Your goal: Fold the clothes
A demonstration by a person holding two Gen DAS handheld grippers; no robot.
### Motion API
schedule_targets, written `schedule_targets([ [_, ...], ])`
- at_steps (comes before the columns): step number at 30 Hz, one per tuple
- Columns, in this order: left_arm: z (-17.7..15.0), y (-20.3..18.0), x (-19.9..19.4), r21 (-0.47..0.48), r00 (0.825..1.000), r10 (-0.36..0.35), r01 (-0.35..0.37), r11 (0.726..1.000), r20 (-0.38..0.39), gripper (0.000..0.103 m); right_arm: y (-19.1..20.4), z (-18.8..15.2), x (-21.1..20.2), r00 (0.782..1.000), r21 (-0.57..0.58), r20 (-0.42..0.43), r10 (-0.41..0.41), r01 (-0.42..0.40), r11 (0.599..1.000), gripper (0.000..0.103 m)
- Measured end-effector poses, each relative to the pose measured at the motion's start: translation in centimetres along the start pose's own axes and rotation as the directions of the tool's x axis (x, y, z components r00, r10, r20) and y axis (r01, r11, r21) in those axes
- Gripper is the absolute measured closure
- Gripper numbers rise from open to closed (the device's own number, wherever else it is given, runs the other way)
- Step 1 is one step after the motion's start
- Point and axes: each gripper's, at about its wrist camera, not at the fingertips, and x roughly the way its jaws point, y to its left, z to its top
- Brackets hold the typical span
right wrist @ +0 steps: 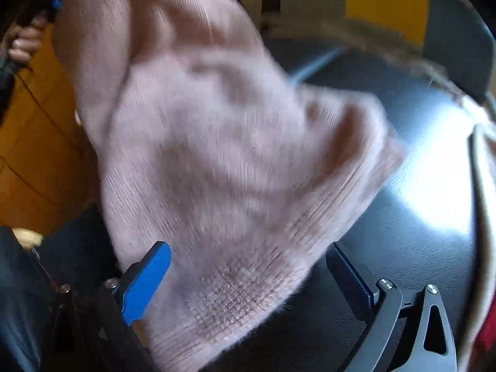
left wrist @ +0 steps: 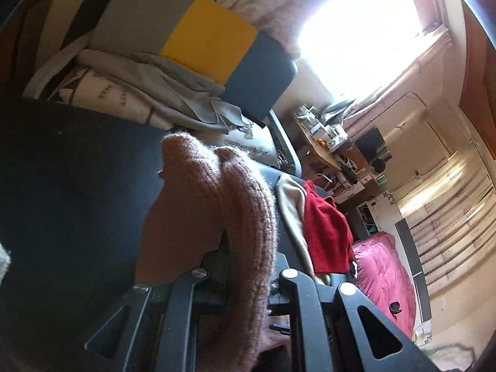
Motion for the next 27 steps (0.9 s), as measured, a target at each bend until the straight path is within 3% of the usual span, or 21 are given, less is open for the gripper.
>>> schedule_targets([
  [7, -0.4, -3.2, 1.4, -0.03, 1.0, -0.028, 0.028, 0.999, -0.005, 0.089, -0.3, -0.5, 1.1, 0.996, -0.017, 0.04, 0.077, -0.076, 0.997, 0.002],
  [13, -1.5, -9.5, 3.3, 0.022, 0.996, -0.091, 0.092, 0.996, -0.019, 0.089, -0.5, -0.9, 2.1, 0.987, -0.034, 0.073, 0.142, -0.14, 0.99, 0.0],
  [18, -3.3, -13.0, 11.2, 0.035, 0.988, -0.055, 0.061, 0.998, -0.148, 0.089, -1.1, -1.7, 2.2, 0.972, 0.004, 0.146, 0.187, -0.189, 0.982, 0.0],
  [22, -6.5, -12.7, 18.8, -0.01, 0.958, -0.016, 0.014, 1.0, -0.285, 0.089, -1.5, -2.3, 2.0, 0.956, 0.041, 0.206, 0.208, -0.221, 0.974, 0.0],
  [27, -9.3, -11.3, 24.9, -0.072, 0.929, 0.003, -0.032, 0.997, -0.371, 0.087, -1.8, -2.8, 2.0, 0.942, 0.06, 0.242, 0.232, -0.253, 0.966, 0.0],
])
